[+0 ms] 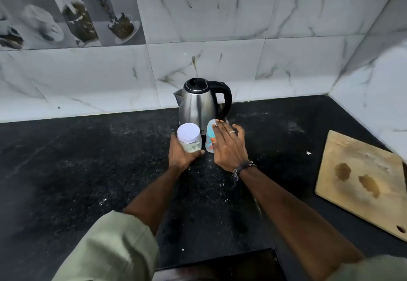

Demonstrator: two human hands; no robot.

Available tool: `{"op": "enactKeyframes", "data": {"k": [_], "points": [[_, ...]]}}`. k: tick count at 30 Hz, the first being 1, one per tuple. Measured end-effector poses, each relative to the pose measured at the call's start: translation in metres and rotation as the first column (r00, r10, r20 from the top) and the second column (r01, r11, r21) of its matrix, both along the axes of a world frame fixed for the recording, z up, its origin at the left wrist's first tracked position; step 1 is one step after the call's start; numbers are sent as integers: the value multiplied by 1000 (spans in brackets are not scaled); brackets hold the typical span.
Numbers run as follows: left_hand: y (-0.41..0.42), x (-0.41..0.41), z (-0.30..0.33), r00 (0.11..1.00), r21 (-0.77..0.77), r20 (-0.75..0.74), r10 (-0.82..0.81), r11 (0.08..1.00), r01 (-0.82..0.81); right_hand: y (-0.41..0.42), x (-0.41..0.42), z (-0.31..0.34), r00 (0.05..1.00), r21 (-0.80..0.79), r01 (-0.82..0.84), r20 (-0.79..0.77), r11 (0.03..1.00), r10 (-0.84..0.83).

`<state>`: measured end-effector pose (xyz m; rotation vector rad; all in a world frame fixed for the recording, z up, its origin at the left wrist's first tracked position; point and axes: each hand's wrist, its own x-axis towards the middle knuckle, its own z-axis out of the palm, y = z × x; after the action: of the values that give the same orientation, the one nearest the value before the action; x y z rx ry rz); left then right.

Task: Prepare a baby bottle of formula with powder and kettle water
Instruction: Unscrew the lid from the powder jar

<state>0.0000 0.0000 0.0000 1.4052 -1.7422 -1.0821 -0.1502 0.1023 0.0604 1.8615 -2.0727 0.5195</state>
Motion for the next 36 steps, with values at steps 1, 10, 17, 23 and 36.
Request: {"op": "enactKeyframes", "data": {"k": [1, 10, 17, 23, 36], "points": [[1, 0, 1, 1000, 5, -19, -1, 1000, 1, 0, 0, -2, 1000, -9, -6, 13, 1000, 6], [8, -2, 0, 997, -46, -26, 67, 997, -68, 8, -1, -6, 989, -208, -19, 139, 978, 49], [53, 18, 7, 993, -139, -111, -38, 990, 22, 11, 15, -4, 941, -273, -25, 318, 962, 115], [106, 37, 28, 991, -208, -118, -55, 978, 30, 34, 39, 19, 883, -216, 119, 470, 969, -4], [160, 68, 47, 999, -360, -25, -33, 933, 22, 86, 84, 61, 928, 127, 58, 358, 990, -100]]}}
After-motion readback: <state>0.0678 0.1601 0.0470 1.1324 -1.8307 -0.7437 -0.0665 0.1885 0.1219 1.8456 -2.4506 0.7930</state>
